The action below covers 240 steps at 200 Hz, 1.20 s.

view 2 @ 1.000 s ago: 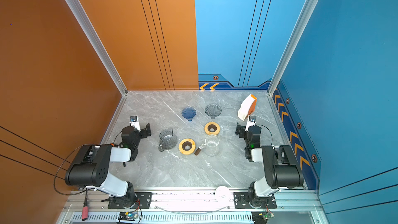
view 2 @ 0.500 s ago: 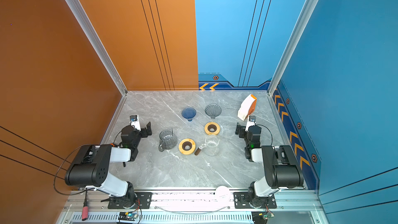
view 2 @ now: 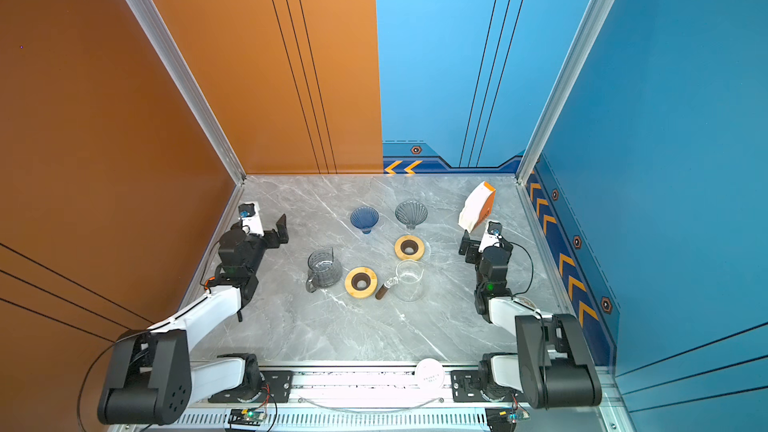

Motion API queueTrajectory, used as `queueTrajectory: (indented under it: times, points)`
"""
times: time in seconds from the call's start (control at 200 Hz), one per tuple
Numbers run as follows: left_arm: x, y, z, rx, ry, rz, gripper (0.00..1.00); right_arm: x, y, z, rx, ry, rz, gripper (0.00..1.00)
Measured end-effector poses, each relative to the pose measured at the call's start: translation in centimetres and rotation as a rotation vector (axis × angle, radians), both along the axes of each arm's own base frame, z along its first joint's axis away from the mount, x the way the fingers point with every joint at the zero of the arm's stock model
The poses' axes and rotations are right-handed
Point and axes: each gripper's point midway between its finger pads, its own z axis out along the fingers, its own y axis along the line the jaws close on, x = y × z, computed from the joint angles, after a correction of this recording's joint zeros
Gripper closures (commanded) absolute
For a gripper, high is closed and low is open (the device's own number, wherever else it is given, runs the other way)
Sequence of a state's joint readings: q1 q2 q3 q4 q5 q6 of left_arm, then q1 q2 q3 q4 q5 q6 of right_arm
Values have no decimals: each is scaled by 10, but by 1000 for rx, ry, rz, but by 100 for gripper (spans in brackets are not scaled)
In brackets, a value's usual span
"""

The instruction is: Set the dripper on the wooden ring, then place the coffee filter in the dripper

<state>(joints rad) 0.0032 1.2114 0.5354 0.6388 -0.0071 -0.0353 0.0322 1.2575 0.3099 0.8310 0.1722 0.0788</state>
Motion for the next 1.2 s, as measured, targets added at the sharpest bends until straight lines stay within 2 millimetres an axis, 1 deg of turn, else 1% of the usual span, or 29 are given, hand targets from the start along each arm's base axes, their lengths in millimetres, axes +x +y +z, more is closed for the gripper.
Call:
queueTrajectory:
  times: [0.095, 0.2, 0.305, 0.441, 0.536, 0.621, 0.761, 0.836, 0.901, 1.062, 1.202]
  points:
    - [8, -12, 32, -17, -27, -61, 2, -4, -2, 24, 5, -38, -15, 0]
    - [13, -25, 55, -40, -21, -128, 2, -7, -2, 52, 16, -60, -16, 0]
    - [13, -40, 63, -75, 20, -193, 2, -11, 0, 75, 31, -53, -3, 0]
    - [7, -57, 60, -112, 118, -250, 2, -17, 10, 92, 51, -2, 49, 0]
    - [0, -70, 57, -125, 191, -275, 2, -19, 19, 92, 65, 65, 103, 0]
    - [-10, -80, 52, -131, 258, -297, 2, -17, 30, 88, 81, 149, 157, 0]
    - [-29, -91, 35, -142, 372, -322, 2, -10, 53, 83, 111, 275, 258, 0]
    - [-40, -94, 25, -157, 433, -328, 2, -10, 71, 81, 109, 337, 323, 0]
    - [-48, -94, 20, -173, 472, -330, 2, -11, 89, 80, 96, 385, 381, 1]
    - [-67, -93, 17, -196, 519, -323, 2, -12, 134, 77, 38, 495, 524, 8]
    - [-77, -93, 14, -220, 553, -324, 1, -14, 170, 68, -16, 591, 631, 14]
